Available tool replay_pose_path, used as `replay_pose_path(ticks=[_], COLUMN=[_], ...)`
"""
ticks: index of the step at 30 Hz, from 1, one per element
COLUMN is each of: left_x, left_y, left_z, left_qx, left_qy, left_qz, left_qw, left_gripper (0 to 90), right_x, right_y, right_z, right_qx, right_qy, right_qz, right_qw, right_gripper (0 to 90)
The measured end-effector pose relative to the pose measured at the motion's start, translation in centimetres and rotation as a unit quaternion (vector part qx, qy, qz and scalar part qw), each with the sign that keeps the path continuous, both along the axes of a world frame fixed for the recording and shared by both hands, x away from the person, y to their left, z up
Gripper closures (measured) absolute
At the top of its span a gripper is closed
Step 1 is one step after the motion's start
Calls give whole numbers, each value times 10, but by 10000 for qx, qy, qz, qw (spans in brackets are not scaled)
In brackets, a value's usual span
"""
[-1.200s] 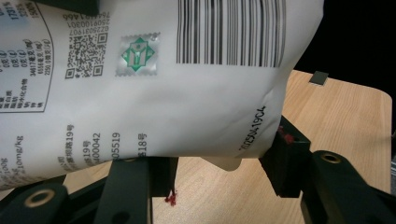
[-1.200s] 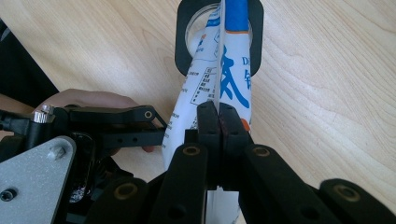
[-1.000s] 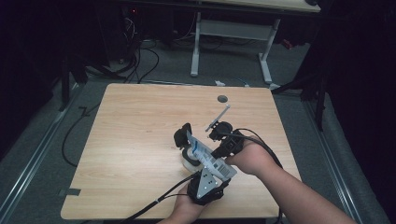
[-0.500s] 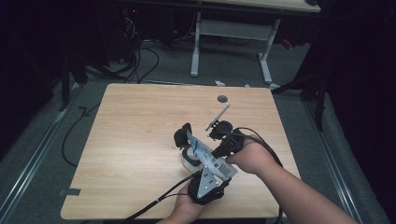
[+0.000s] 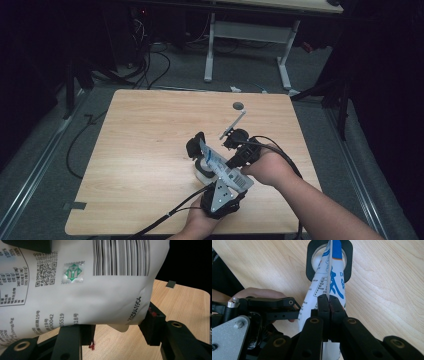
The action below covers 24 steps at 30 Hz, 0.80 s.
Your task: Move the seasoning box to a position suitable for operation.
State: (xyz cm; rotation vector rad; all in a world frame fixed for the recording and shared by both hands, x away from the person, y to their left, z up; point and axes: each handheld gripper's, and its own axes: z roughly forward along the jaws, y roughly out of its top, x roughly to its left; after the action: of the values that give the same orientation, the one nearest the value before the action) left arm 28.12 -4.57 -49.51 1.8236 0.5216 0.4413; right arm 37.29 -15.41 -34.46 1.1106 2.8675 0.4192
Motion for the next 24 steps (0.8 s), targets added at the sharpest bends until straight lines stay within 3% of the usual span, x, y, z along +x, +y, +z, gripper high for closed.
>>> replay_pose_path(ticks=[24], left_x=[0], left_y=[1], left_z=[1], left_qx=[-32], left_qy=[-43], left_qz=[24], left_qw=[10000], left_gripper=[529], right_x=[1], right_y=[2], right_z=[2], right_qx=[-12], right_qy=[-27], right_qz=[-11], right_qw=[10000], right_gripper=[900])
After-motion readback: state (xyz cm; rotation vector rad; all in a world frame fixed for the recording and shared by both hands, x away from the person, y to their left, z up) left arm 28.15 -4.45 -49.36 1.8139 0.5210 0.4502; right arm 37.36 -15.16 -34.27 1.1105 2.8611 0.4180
